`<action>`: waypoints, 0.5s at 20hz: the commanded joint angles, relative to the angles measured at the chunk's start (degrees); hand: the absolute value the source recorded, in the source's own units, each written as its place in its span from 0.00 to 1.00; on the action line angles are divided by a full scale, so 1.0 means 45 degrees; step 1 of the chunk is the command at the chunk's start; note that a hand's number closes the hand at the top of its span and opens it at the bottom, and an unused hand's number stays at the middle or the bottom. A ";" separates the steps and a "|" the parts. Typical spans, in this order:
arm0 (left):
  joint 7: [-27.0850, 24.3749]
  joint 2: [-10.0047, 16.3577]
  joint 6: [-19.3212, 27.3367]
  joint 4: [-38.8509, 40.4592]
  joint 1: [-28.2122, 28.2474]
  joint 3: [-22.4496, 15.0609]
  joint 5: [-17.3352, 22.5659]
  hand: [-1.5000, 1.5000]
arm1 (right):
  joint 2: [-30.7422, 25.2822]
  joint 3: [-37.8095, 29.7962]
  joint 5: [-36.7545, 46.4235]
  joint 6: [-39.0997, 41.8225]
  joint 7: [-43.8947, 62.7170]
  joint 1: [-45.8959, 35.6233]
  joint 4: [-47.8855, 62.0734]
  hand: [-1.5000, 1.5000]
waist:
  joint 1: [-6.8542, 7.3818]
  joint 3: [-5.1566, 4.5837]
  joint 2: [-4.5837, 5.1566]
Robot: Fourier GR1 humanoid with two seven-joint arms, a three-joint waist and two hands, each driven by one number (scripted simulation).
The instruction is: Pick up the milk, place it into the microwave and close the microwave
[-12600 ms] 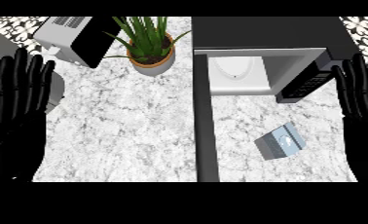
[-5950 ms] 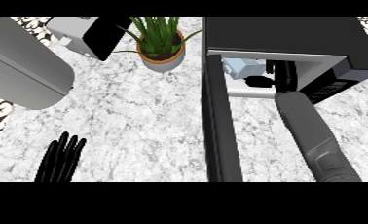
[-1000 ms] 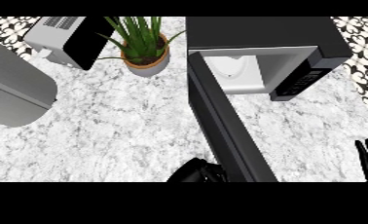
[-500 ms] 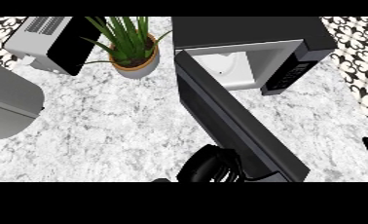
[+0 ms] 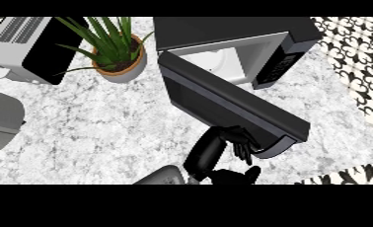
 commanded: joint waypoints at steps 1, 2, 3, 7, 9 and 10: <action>-0.0781 -0.0085 0.0846 -0.0246 -0.0800 0.0464 0.1005 0.00 | -0.0133 -0.0082 -0.0479 0.0208 0.0049 -0.0256 -0.0246 0.00 | -0.0465 -0.0001 0.0094; -0.0903 -0.0085 0.1031 -0.0025 -0.0938 0.0593 0.1150 0.00 | -0.0144 -0.0142 -0.0779 0.0323 0.0077 -0.0173 -0.0263 0.00 | -0.0583 0.0013 0.0099; -0.0982 -0.0086 0.1098 0.0046 -0.0971 0.0582 0.1406 0.00 | -0.0139 -0.0010 -0.0795 0.0397 0.0138 -0.0193 -0.0245 0.00 | -0.0688 0.0018 0.0177; -0.1169 -0.0087 0.1342 0.0411 -0.1968 0.0737 0.1968 0.00 | -0.0533 -0.0136 -0.1085 0.0484 0.0438 -0.0486 -0.0387 0.00 | -0.1029 0.0042 0.0263; -0.1429 -0.0087 0.1578 0.0642 -0.2122 0.0876 0.2244 0.00 | -0.0617 -0.0189 -0.1396 0.0539 0.0508 -0.0622 -0.0547 0.00 | -0.1191 0.0032 0.0325; -0.1452 -0.0087 0.1689 0.0788 -0.2321 0.0832 0.2323 0.00 | -0.0741 -0.0228 -0.1484 0.0560 0.0618 -0.0672 -0.0594 0.00 | -0.1252 0.0038 0.0319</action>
